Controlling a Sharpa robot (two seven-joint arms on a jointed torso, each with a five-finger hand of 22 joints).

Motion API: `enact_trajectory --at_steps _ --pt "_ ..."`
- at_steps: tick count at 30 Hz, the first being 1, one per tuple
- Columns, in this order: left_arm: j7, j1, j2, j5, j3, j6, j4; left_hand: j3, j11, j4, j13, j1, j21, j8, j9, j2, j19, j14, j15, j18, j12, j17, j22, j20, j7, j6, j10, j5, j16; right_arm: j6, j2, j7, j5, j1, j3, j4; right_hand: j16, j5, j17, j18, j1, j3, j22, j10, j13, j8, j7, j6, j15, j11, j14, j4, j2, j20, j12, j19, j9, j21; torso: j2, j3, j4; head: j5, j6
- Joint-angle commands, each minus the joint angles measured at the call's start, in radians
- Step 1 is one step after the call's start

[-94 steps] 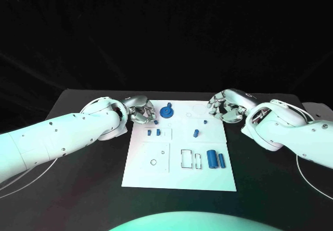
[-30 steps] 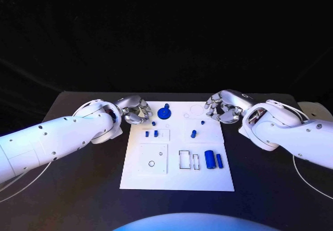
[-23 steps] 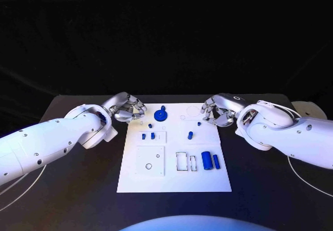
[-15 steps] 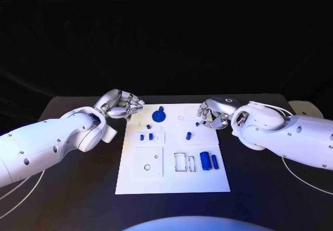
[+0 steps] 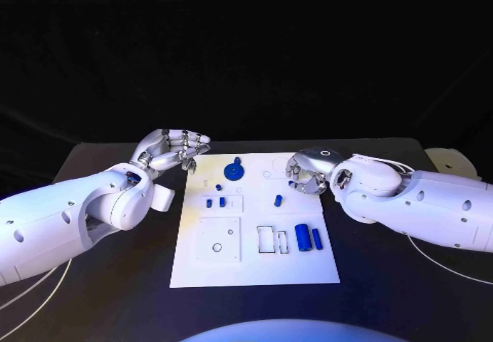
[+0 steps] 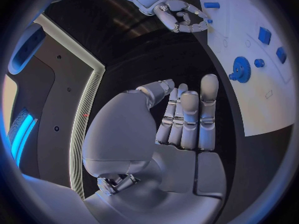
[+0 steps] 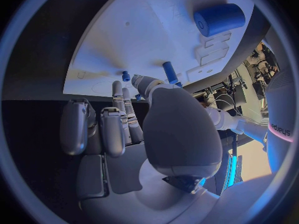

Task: Assemble the parts on the task board

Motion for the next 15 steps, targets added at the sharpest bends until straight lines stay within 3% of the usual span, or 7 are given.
enact_trajectory --at_steps 1,9,11,15 --pt "0.062 -0.001 -0.002 0.085 0.001 0.034 0.011 0.001 -0.005 0.005 0.000 0.001 -0.005 0.006 0.001 0.011 -0.007 -0.008 0.002 0.010 0.005 -0.001 -0.001 0.002 0.001 0.008 -0.004 0.002 -0.006 0.030 0.009 -0.016 -0.039 -0.003 0.000 -0.009 0.007 -0.001 0.023 -0.003 0.014 0.003 0.069 0.006 -0.002 -0.002 0.001 0.010 0.005 0.000 0.047 -0.006 0.002 0.005 -0.004 0.001 0.000 0.007 -0.001 0.0003 -0.0004 0.000 -0.001" --pt "0.065 -0.002 -0.007 0.093 0.001 0.039 0.017 0.001 -0.006 0.004 0.000 0.003 -0.006 0.007 0.002 0.013 -0.007 -0.009 0.001 0.010 0.006 -0.003 -0.002 0.002 0.001 0.008 -0.004 0.002 -0.006 0.039 0.026 -0.019 -0.052 -0.008 -0.001 -0.033 0.011 0.002 0.029 -0.004 0.023 0.012 0.075 0.017 -0.009 0.000 -0.001 0.019 0.003 -0.003 0.048 -0.015 0.008 0.004 -0.005 0.005 0.001 0.015 -0.001 0.0012 -0.0009 -0.004 -0.002" --pt "0.064 -0.002 -0.007 0.093 0.001 0.039 0.018 0.001 -0.006 0.004 0.000 0.003 -0.006 0.007 0.002 0.013 -0.007 -0.009 0.001 0.010 0.006 -0.003 -0.002 0.002 0.001 0.008 -0.004 0.002 -0.006 0.040 0.030 -0.020 -0.054 -0.011 -0.001 -0.040 0.011 -0.044 0.029 -0.004 0.027 0.027 0.077 0.021 -0.017 -0.003 -0.001 0.021 0.002 -0.003 0.048 -0.021 0.011 0.003 -0.010 0.006 0.000 0.017 -0.001 0.0019 -0.0012 -0.004 -0.002" --pt "0.059 -0.003 -0.008 0.094 0.001 0.036 0.018 0.001 -0.006 0.003 0.000 0.005 -0.008 0.007 0.002 0.013 -0.008 -0.009 0.001 0.010 0.007 -0.002 -0.004 0.002 0.001 0.008 -0.004 0.003 -0.006 0.042 0.038 -0.020 -0.057 -0.021 -0.002 -0.047 0.014 -0.048 0.033 -0.006 0.032 0.043 0.084 0.034 -0.022 -0.001 -0.004 0.033 0.000 -0.007 0.050 -0.028 0.015 0.002 -0.008 0.009 0.001 0.025 0.000 0.0027 -0.0008 -0.003 -0.004"
